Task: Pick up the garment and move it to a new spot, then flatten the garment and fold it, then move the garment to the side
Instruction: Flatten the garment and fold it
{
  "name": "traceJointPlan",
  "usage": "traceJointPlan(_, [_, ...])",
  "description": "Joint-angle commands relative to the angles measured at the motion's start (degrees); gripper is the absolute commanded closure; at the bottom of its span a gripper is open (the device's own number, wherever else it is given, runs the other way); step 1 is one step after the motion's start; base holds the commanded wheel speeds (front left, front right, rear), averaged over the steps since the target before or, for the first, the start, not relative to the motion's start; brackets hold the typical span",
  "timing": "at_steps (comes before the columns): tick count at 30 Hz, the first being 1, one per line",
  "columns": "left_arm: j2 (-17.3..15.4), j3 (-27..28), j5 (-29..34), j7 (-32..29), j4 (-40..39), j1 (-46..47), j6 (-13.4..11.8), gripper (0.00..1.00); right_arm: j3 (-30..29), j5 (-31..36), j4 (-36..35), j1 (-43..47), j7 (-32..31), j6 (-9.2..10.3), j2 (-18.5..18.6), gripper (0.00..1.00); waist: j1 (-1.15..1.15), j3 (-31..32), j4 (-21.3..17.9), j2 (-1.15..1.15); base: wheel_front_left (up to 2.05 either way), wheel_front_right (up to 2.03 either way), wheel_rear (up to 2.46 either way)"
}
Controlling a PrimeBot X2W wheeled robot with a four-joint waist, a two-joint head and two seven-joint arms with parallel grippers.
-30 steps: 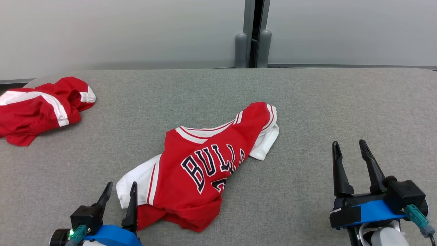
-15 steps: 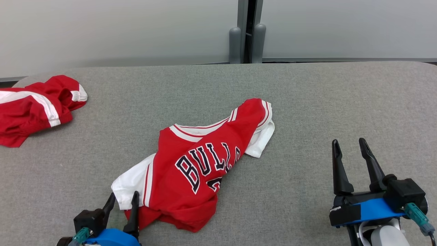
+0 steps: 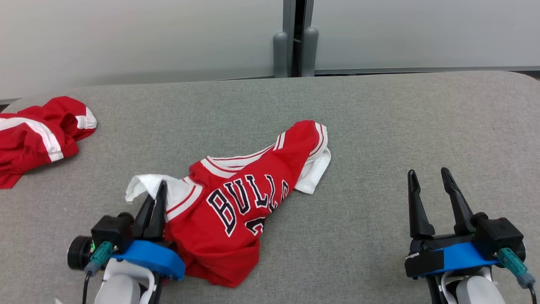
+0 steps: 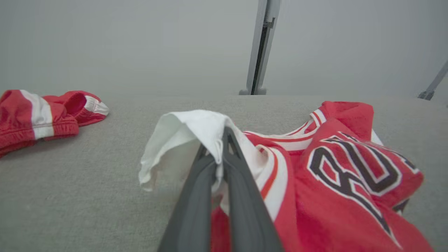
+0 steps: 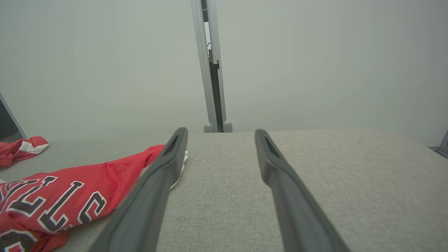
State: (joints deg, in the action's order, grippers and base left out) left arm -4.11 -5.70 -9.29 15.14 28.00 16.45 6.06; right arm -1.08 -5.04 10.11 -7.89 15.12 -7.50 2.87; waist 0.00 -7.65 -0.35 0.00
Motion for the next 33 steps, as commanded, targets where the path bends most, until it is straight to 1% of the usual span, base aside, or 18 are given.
traceJointPlan(1, [0.18,-0.68,0.65,0.01,-1.48,1.55,0.28,1.00,0.24,-0.21,0.15,-0.10,0.05,0.02,0.01,0.00,0.00,0.28,-0.47,0.00,0.00,0.00,0.00])
traceJointPlan(4, [0.55,-3.16,1.55,0.01,-4.25,4.05,0.64,1.00,0.55,-0.50,0.29,-0.24,0.05,0.02,0.01,0.00,0.00,0.61,-1.51,0.00,0.00,0.00,0.00])
traceJointPlan(7, [0.90,-7.60,2.24,0.01,-6.26,6.90,1.06,1.00,0.71,-0.71,0.39,-0.41,0.05,0.02,0.01,0.00,0.00,0.91,-3.07,0.00,0.00,0.00,0.00])
traceJointPlan(10, [1.11,-13.88,1.91,0.00,-7.16,9.54,1.18,1.00,0.76,-0.80,0.47,-0.31,0.05,0.02,0.01,0.00,0.00,1.04,-5.03,0.00,0.00,0.00,0.00])
traceJointPlan(16, [1.07,-29.33,-3.58,0.00,-6.86,13.07,1.39,1.00,0.19,-0.98,0.51,-0.36,0.05,0.02,0.00,0.00,0.00,0.62,-9.14,0.00,0.00,0.00,0.00])
traceJointPlan(20, [1.11,-37.83,-7.24,0.00,-5.06,13.58,1.03,1.00,-0.62,-1.00,0.23,-0.40,0.05,0.02,0.00,0.00,0.00,0.08,-11.03,0.00,0.00,0.00,0.00])
traceJointPlan(25, [1.10,-46.45,-11.17,0.01,-2.35,12.06,0.31,1.00,-1.56,-0.87,-0.08,-0.30,0.05,0.02,0.00,0.00,0.00,-0.36,-11.77,0.00,0.00,0.00,0.00])
traceJointPlan(30, [1.13,-53.68,-14.43,0.00,-0.61,11.02,0.20,1.00,-2.28,-0.44,-0.16,-0.43,0.05,0.02,-0.01,0.00,0.00,-0.37,-10.74,0.00,0.00,0.00,0.00])
traceJointPlan(31, [1.14,-54.67,-14.95,0.01,-0.52,11.07,0.05,0.87,-2.21,-0.42,-0.16,-0.53,0.05,0.02,0.00,0.00,0.00,-0.34,-10.43,0.00,0.00,0.00,0.00])
traceJointPlan(32, [1.14,-55.65,-15.46,0.01,-0.69,11.18,-0.08,0.09,-2.21,-0.40,-0.24,-0.60,0.05,0.02,0.00,0.00,0.00,-0.32,-10.04,0.00,0.00,0.00,0.00])
traceJointPlan(33, [1.13,-56.14,-16.15,0.01,-0.96,11.27,-0.37,0.00,-2.09,-0.43,-0.28,-0.63,0.05,0.02,0.00,0.00,0.00,-0.26,-9.70,0.00,0.00,0.00,0.00])
